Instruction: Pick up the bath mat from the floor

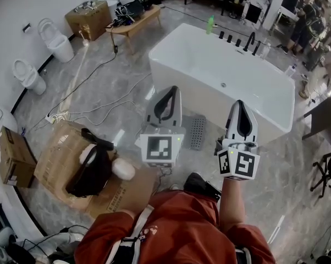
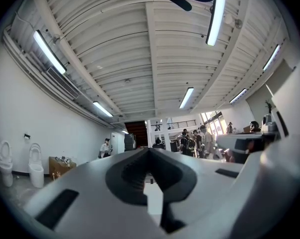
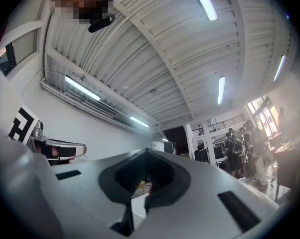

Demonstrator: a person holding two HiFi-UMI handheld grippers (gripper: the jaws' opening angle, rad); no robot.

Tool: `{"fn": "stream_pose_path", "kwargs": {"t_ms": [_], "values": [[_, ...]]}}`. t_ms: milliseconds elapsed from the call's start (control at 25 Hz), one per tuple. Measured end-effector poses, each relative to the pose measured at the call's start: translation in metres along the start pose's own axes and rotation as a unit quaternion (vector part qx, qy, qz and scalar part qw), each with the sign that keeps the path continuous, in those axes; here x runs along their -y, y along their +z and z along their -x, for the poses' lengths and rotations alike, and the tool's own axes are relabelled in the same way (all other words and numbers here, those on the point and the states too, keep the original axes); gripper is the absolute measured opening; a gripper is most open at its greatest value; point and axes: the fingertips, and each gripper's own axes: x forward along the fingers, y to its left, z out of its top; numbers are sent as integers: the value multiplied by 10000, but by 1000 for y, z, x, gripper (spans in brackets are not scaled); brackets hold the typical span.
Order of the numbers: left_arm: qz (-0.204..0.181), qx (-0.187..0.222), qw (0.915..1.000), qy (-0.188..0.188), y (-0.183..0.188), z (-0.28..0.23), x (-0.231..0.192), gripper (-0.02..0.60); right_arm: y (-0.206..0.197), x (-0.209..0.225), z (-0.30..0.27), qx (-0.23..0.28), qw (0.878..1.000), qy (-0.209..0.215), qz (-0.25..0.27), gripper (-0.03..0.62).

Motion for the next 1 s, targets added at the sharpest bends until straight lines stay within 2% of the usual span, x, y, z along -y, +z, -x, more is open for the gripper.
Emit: {"fn": "stream_pose_path", "kwargs": {"t_ms": [480, 680, 1000], "values": [[43, -78, 9999, 49, -22, -39, -7, 15, -33, 13, -40, -302, 9995, 49, -34, 12], [298, -83, 9995, 90, -31, -69, -14, 15, -49, 22, -70, -412, 9988, 214, -184, 12], [92, -146, 9998, 116, -36, -127, -14, 15, -67, 46, -124, -480, 9982, 318, -135, 12]]}}
